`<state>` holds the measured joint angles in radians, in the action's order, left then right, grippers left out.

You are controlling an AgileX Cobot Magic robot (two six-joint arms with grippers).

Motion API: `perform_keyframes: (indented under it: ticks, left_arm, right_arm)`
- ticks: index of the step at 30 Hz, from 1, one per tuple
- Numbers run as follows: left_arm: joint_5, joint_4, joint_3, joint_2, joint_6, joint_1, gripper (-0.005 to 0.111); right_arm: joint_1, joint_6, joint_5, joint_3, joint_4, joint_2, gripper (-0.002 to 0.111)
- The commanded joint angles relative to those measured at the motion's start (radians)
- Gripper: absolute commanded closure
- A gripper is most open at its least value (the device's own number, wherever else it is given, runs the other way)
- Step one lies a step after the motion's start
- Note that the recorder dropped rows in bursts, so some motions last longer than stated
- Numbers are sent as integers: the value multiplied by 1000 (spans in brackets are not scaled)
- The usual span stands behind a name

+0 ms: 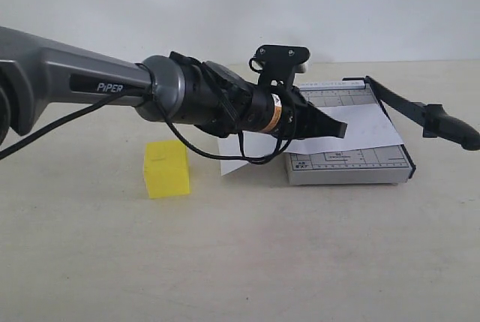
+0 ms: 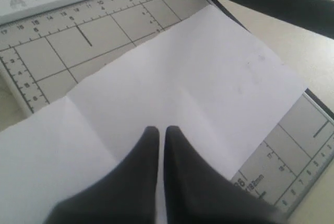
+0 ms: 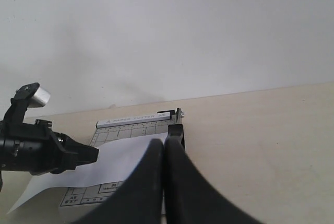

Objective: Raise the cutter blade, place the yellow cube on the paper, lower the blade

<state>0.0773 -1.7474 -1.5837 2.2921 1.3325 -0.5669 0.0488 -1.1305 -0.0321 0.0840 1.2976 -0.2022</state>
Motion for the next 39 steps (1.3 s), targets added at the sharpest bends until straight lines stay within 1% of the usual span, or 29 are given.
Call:
perform_keyframes:
  ticks: [1,13,19,29,33,39]
  left_arm:
    - [1,3,-5,9,-6,-4,102]
    - [14,3,-59,37,-6,-4,102]
    - [16,3,-66,53,-6,-4,102]
    - [54,3,-97,100,-6,-7,102]
    - [50,3,-123,106,-14,-31,102]
    - [-22,3,-152,106,-74,-65,102]
  right_arm:
    - [3,-3,3,-2,1,6,109]
    - [3,-3,3,-2,1,6,109]
    - [3,-3,3,-2,1,6,109]
    - [3,-3,3,-2,1,6,109]
    - [3,-3,1,-2,1,6,109]
    - [3,-3,1,-2,1,6,109]
